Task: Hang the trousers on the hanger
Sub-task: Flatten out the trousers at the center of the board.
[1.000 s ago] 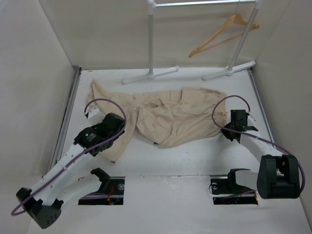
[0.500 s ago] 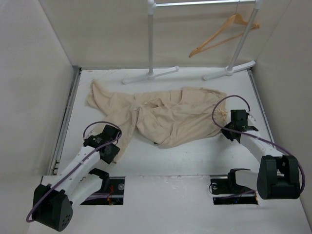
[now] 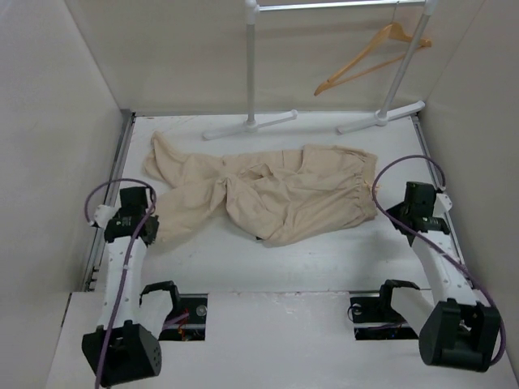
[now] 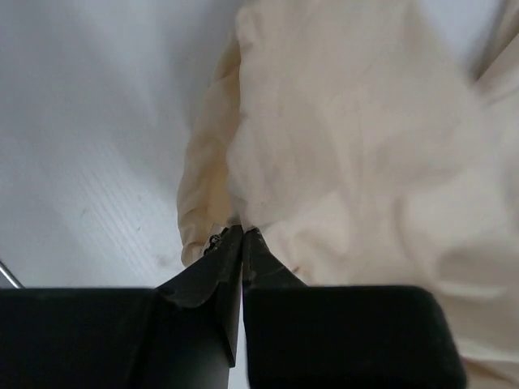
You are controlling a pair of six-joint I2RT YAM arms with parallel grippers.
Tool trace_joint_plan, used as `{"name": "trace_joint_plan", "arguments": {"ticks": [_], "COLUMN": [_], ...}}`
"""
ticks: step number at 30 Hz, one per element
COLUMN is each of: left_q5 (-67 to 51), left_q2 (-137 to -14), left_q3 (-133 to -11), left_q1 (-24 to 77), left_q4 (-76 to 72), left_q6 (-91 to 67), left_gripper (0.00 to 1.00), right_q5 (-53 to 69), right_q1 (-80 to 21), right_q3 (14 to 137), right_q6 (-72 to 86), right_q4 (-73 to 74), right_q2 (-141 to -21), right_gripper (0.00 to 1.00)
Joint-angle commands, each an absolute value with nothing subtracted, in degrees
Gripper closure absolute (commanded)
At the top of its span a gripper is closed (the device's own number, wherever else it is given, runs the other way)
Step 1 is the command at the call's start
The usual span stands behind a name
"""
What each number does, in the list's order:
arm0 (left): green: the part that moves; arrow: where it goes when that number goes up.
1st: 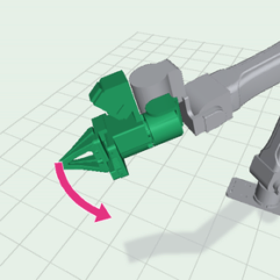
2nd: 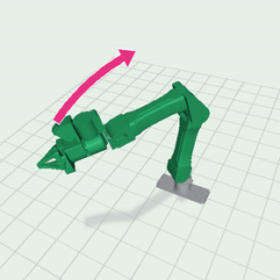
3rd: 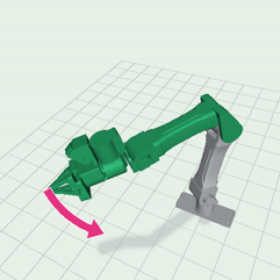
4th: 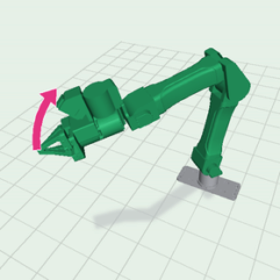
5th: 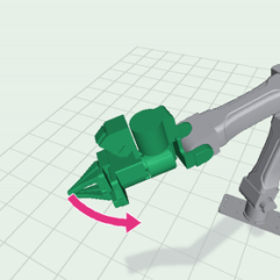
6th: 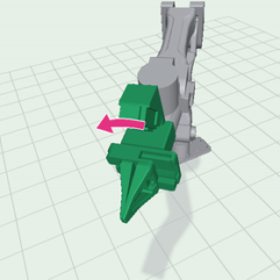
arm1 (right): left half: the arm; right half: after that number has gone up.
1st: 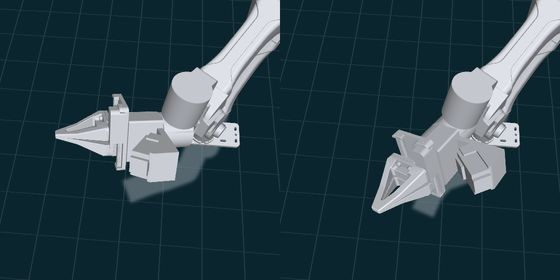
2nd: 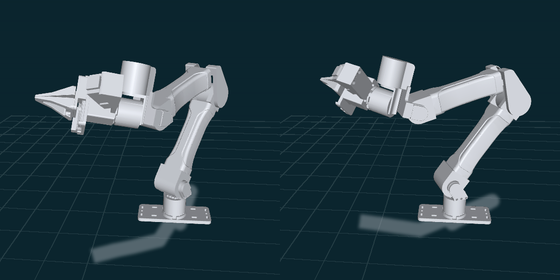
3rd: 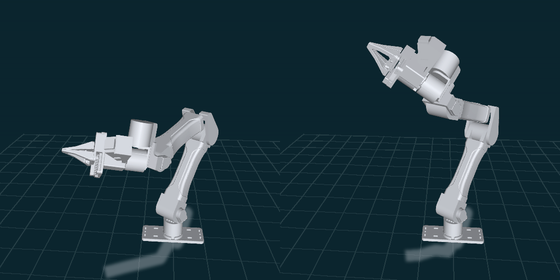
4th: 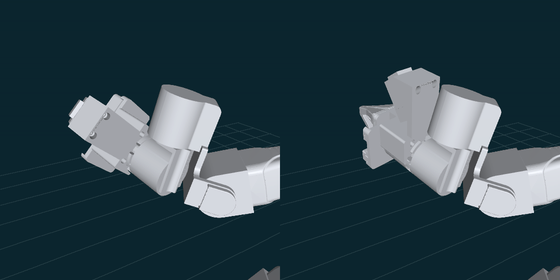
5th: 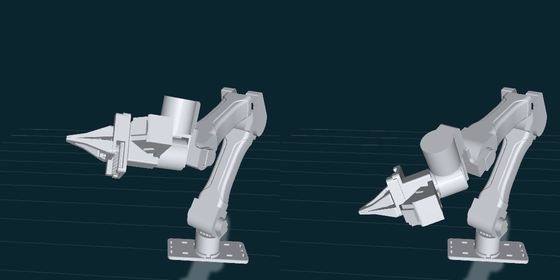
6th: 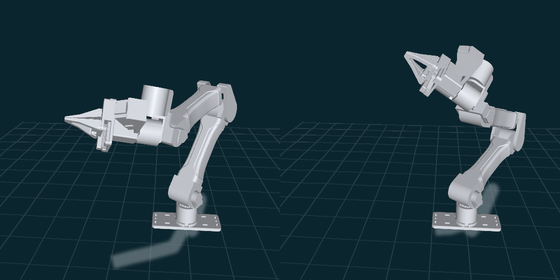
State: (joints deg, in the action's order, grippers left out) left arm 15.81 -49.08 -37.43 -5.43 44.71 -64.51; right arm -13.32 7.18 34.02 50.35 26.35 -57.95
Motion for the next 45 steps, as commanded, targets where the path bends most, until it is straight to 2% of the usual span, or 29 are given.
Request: {"name": "trace_joint_plan", "arguments": {"ticks": [1,3,6,10,15,17,19,22,24,26,28,32,35,39,43,45], "left_q5": [22.2,22.8,27.5,32.0,33.0,32.3,31.6,31.4,31.3,31.1,31.3,33.1,34.6,43.2,45.8,45.3], "left_q2": [-51.3,-52.9,-56.0,-58.7,-59.5,-59.9,-60.4,-60.3,-60.4,-60.8,-61.2,-63.4,-65.6,-67.3,-62.8,-60.0], "left_q3": [-45.8,-49.4,-52.9,-53.2,-54.2,-54.9,-54.9,-54.4,-54.6,-55.5,-56.9,-61.4,-66.7,-72.2,-63.0,-57.4], "left_q1": [-15.0,-21.0,-24.4,-26.5,-28.1,-28.1,-28.0,-27.6,-27.6,-27.6,-27.6,-27.6,-27.0,-24.5,-25.5,-25.5], "left_q4": [47.1,46.4,47.2,47.0,45.3,44.7,44.3,43.6,43.6,44.0,44.6,47.2,49.5,51.4,50.9,49.5], "left_q6": [-55.8,-52.9,-51.5,-49.7,-48.3,-48.3,-48.3,-48.3,-48.3,-48.3,-48.3,-48.0,-47.2,-41.2,-38.9,-39.1], "left_gripper": [1.0,1.0,0.98,0.95,0.96,0.96,0.97,0.97,0.97,0.98,0.98,0.98,0.99,0.97,0.93,0.86], "right_q5": [-14.9,-15.0,-14.7,-8.4,-2.7,-2.2,-2.7,-3.1,-2.7,-3.3,-5.1,-13.4,-14.7,-11.3,-10.9,-10.7], "right_q1": [8.9,9.6,9.5,7.8,7.7,7.3,6.8,6.9,7.5,8.0,9.7,16.8,20.9,25.1,27.0,27.1], "right_q3": [34.0,33.0,32.0,35.3,38.6,38.5,38.1,38.2,38.8,39.6,39.2,38.4,38.7,37.3,35.2,36.0], "right_q6": [50.8,51.1,51.2,48.9,48.0,47.6,47.7,48.8,49.3,51.4,52.5,52.9,56.0,57.3,57.8,58.2], "right_q4": [31.5,32.3,31.3,24.6,19.0,17.4,17.0,16.4,15.5,16.7,19.5,30.2,35.1,34.6,33.6,33.3], "right_q2": [-51.8,-50.0,-50.4,-59.6,-67.5,-69.8,-72.8,-77.4,-79.4,-79.4,-74.7,-58.0,-51.2,-51.7,-53.0,-53.8], "right_gripper": [1.0,1.0,0.98,0.74,0.48,0.43,0.46,0.59,0.74,0.94,0.99,1.0,1.0,0.98,0.95,0.91]}}
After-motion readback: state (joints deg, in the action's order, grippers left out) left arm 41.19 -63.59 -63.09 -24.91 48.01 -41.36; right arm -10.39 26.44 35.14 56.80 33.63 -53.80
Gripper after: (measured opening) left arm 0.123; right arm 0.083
